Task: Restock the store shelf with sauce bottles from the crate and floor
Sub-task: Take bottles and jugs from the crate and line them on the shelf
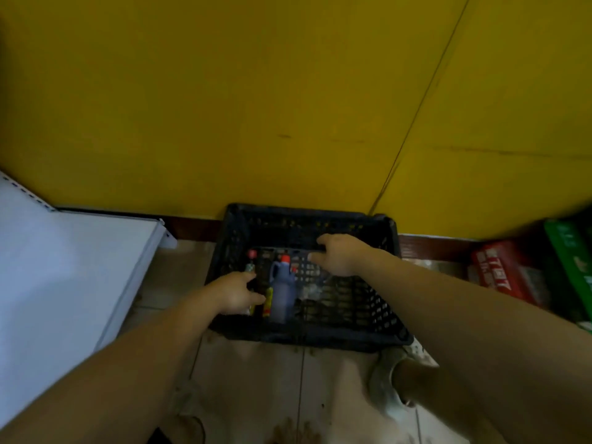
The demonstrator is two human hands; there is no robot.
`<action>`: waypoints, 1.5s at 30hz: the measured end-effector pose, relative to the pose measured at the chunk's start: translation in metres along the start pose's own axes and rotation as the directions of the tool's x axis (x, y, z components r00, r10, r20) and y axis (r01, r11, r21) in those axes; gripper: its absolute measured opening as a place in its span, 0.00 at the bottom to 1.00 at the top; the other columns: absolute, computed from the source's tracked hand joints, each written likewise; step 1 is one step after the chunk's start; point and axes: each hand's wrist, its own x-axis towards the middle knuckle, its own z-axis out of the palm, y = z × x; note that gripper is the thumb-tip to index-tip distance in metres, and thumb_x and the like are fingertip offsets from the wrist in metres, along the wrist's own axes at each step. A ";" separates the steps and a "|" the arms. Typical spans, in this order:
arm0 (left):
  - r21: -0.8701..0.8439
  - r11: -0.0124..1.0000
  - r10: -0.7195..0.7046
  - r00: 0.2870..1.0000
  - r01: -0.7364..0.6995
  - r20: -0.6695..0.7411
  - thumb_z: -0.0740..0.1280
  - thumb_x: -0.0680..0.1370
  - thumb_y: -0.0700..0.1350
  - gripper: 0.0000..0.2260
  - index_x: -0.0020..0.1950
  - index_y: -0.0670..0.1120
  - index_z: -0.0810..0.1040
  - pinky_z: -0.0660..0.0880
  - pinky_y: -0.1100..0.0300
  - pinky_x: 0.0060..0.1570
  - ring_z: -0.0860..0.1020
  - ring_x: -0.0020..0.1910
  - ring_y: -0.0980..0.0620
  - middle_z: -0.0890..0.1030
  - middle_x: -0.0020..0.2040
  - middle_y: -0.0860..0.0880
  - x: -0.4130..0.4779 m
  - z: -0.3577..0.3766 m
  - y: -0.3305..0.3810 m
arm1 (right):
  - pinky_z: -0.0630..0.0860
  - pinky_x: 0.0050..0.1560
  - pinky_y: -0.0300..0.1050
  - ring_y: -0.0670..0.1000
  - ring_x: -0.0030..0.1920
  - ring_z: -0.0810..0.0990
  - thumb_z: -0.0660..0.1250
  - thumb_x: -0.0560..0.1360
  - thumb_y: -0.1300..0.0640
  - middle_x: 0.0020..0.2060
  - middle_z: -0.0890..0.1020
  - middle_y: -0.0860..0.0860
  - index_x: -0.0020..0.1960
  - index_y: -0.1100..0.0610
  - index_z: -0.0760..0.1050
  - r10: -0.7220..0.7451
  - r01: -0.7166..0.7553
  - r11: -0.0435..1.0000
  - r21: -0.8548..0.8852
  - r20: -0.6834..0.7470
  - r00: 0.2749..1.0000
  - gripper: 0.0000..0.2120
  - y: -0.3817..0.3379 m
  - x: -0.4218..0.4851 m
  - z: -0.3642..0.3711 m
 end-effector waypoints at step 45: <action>-0.676 0.666 0.206 0.949 -0.316 -0.240 0.77 0.64 0.35 0.38 0.70 0.50 0.65 0.76 0.59 0.51 0.80 0.50 0.54 0.81 0.53 0.52 0.033 -0.002 0.022 | 0.73 0.54 0.42 0.49 0.62 0.74 0.64 0.78 0.53 0.71 0.70 0.50 0.79 0.51 0.55 0.176 0.365 0.210 0.907 -0.403 0.898 0.32 -0.037 0.068 0.011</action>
